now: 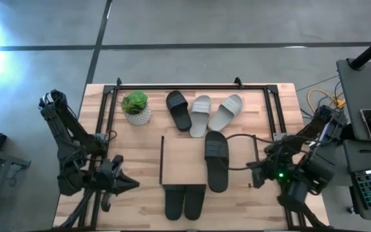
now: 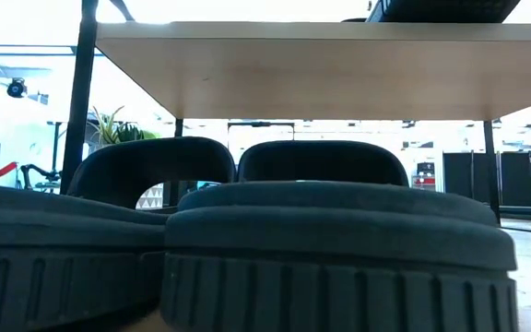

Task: Pick and place slides into the shelf
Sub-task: Adjust the black slides under the shelf

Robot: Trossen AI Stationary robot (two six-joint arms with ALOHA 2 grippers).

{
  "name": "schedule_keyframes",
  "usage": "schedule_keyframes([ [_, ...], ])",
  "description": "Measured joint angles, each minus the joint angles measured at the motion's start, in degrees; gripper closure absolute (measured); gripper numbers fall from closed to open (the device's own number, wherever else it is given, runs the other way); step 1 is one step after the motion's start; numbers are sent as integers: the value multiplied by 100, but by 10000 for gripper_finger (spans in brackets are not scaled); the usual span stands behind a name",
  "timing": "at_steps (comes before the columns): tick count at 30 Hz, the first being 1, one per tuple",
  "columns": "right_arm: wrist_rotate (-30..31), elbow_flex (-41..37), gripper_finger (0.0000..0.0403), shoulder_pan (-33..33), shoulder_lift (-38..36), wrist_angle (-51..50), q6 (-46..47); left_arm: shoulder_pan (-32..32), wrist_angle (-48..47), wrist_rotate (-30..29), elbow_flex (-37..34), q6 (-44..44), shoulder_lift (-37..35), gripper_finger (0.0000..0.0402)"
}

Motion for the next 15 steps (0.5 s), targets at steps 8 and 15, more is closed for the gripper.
schedule_keyframes([
  [8,-455,-53,392,-1171,-37,508,-1593,1073,684,364,-11,1024,-99,402],
  [15,-1045,-55,392,-2855,-596,529,-3673,3008,476,1911,-17,1152,-431,402],
])
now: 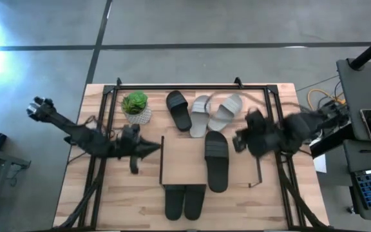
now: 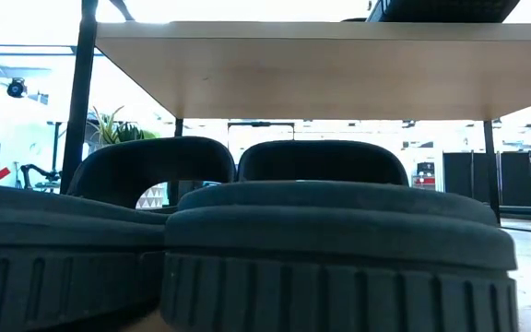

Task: Pick and place slides into the shelf
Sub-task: Adjust the black slides under the shelf

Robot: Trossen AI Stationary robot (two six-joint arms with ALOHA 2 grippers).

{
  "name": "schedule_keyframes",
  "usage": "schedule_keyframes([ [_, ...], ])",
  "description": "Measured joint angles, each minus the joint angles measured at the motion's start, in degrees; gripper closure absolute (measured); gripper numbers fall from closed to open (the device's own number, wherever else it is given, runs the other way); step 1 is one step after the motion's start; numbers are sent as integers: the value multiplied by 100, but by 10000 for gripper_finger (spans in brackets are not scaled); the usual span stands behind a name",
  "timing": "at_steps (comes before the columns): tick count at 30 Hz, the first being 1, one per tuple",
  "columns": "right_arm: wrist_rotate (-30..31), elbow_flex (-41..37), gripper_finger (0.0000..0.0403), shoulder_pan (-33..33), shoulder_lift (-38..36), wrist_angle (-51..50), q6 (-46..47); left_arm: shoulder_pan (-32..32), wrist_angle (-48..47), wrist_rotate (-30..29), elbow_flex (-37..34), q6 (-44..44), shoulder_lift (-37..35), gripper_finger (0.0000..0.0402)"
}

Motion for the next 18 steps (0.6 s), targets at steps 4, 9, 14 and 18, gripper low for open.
schedule_keyframes([
  [4,-356,0,392,-894,-283,244,-1271,874,-408,517,0,-124,-178,402],
  [9,-833,-48,392,-1872,-366,273,-2224,1529,-1336,793,-4,-634,-369,402],
  [14,-1301,-234,392,-2772,-258,288,-2907,1927,-1514,1209,-19,-431,-474,402],
  [18,-1597,-411,392,-3336,14,304,-3183,2400,-1510,1648,-33,-257,-480,402],
])
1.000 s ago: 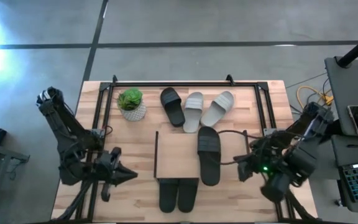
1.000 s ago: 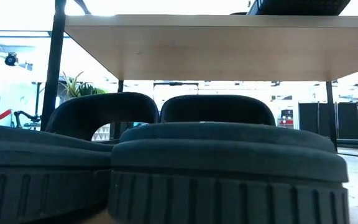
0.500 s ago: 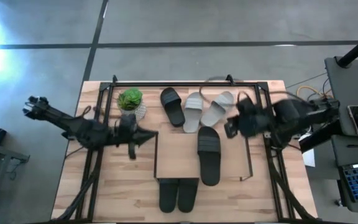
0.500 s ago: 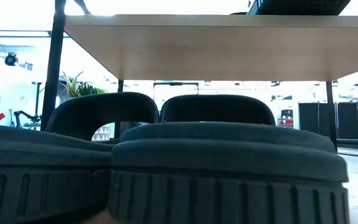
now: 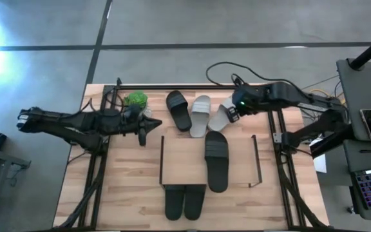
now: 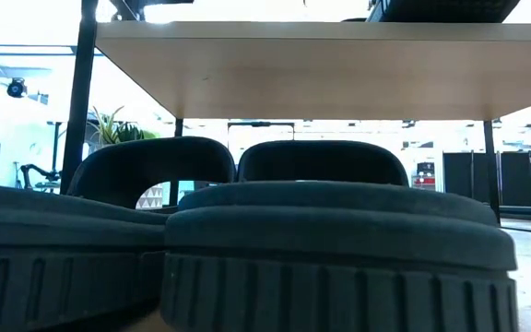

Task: Pick and place slides into the shelf
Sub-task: Adjust the black slides under the shelf

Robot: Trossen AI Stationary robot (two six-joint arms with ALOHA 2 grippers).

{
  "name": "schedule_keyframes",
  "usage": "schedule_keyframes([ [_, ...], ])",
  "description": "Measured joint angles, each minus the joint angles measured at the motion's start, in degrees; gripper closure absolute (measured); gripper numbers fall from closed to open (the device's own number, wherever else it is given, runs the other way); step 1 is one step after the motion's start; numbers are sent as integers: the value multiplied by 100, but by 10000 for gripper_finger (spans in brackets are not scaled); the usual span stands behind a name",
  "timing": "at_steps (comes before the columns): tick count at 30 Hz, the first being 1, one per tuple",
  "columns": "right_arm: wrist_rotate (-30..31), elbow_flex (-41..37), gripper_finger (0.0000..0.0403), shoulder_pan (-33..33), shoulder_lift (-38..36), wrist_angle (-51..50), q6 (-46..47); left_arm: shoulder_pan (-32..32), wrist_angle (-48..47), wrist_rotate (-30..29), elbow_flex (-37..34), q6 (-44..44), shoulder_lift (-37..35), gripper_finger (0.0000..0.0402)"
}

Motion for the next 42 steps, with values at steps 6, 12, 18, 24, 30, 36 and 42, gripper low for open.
schedule_keyframes([
  [6,-203,-20,392,-445,504,13,-405,765,-4,927,-106,3,71,402],
  [12,-247,5,392,-627,572,0,-582,1393,7,1548,-222,-4,80,402],
  [18,-248,7,392,-781,517,-147,-601,1770,13,1923,-244,-6,72,402],
  [24,-246,-5,392,-790,517,-318,-630,1852,10,2026,-244,-8,79,402],
  [30,-242,-21,392,-790,517,-336,-644,1854,-3,2099,-325,-49,83,402],
  [36,-242,-23,392,-790,517,-376,-642,1854,2,2100,-327,-54,83,402],
  [42,-242,-25,392,-788,517,-512,-636,1854,6,2147,-327,-59,76,402],
])
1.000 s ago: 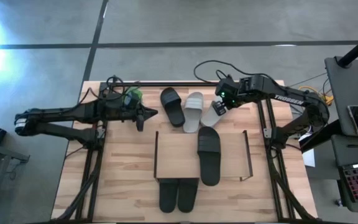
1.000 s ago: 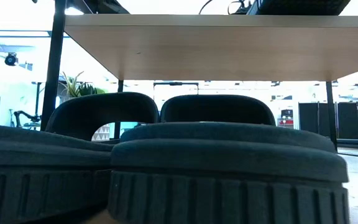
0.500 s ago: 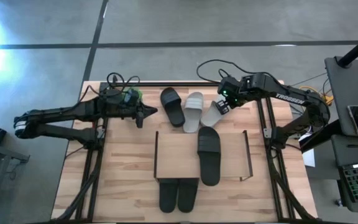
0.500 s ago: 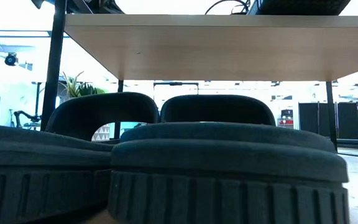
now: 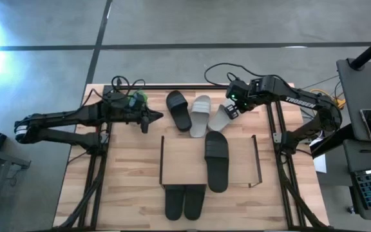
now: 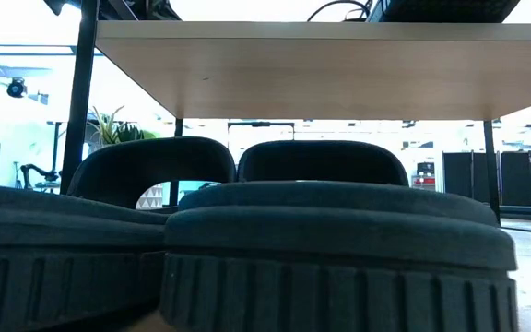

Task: Pick and place slides into the shelf
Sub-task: Adjust the black slides under the shelf

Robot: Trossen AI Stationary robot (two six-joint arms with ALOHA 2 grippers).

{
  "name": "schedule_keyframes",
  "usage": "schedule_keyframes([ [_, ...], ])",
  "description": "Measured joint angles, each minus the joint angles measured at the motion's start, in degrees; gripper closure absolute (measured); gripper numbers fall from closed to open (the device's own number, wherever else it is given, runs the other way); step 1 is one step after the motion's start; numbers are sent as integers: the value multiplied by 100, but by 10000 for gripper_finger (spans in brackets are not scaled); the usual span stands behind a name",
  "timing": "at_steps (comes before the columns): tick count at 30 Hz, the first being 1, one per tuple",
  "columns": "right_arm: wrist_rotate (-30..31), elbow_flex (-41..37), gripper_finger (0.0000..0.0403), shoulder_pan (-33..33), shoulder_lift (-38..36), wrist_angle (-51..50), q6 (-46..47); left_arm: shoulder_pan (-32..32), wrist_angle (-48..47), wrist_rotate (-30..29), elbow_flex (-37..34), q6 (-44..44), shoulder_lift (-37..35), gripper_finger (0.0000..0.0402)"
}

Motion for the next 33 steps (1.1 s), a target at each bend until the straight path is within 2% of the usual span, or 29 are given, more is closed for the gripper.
schedule_keyframes([
  [18,4,-3,392,376,-232,-10,693,0,-1,117,0,8,-3,402],
  [33,4,-3,392,522,-254,-26,770,0,-3,229,0,10,-3,402],
])
